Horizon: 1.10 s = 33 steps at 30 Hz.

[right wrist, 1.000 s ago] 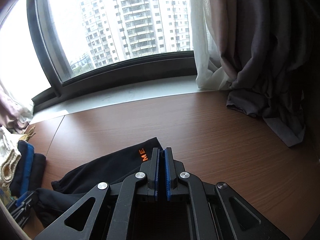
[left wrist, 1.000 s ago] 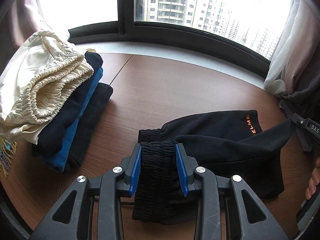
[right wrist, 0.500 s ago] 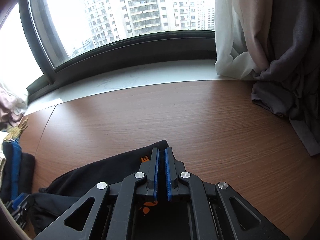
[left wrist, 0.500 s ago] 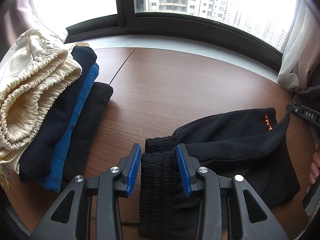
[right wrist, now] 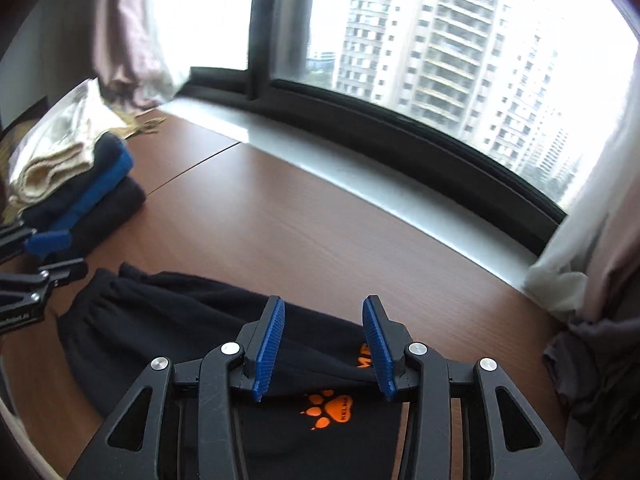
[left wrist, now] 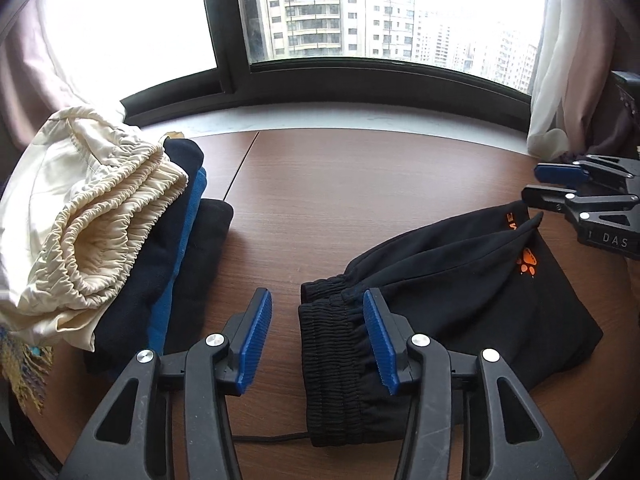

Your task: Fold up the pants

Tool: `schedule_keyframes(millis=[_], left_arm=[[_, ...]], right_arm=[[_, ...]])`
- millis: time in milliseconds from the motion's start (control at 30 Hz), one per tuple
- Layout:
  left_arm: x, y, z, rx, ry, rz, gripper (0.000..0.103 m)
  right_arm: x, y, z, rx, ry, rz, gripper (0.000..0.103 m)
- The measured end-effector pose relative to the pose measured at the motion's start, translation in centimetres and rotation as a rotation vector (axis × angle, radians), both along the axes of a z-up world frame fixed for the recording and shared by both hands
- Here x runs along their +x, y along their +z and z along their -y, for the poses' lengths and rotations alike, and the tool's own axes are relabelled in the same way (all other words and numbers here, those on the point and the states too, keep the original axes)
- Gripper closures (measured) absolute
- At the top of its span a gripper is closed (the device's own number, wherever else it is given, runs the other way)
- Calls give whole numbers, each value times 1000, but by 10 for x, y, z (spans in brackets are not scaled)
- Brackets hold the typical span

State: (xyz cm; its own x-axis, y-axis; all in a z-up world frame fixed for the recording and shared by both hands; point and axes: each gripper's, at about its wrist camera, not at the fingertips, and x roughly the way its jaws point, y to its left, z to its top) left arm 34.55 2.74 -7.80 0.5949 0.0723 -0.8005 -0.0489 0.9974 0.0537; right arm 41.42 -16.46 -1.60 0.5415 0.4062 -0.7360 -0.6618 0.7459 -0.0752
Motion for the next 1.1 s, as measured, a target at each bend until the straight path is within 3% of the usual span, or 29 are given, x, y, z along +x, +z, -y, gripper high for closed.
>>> schedule_keyframes(millis=[133, 300, 533, 700, 900, 1100], left_arm=[[-5, -6, -1, -8, 4, -14, 56], [2, -15, -5, -34, 51, -44, 56], [12, -26, -5, -66, 46, -74, 56], [20, -37, -15, -114, 76, -106, 56], [27, -42, -17, -117, 78, -108, 56], [31, -44, -19, -115, 80, -106, 56]], right_arm=[[1, -18, -25, -76, 214, -120, 61], [13, -46, -30, -203, 302, -203, 61], [5, -63, -41, -244, 491, -240, 61], [11, -73, -57, -239, 514, -273, 61], [12, -89, -69, -257, 543, -294, 62], [13, -99, -78, -258, 557, -304, 74]])
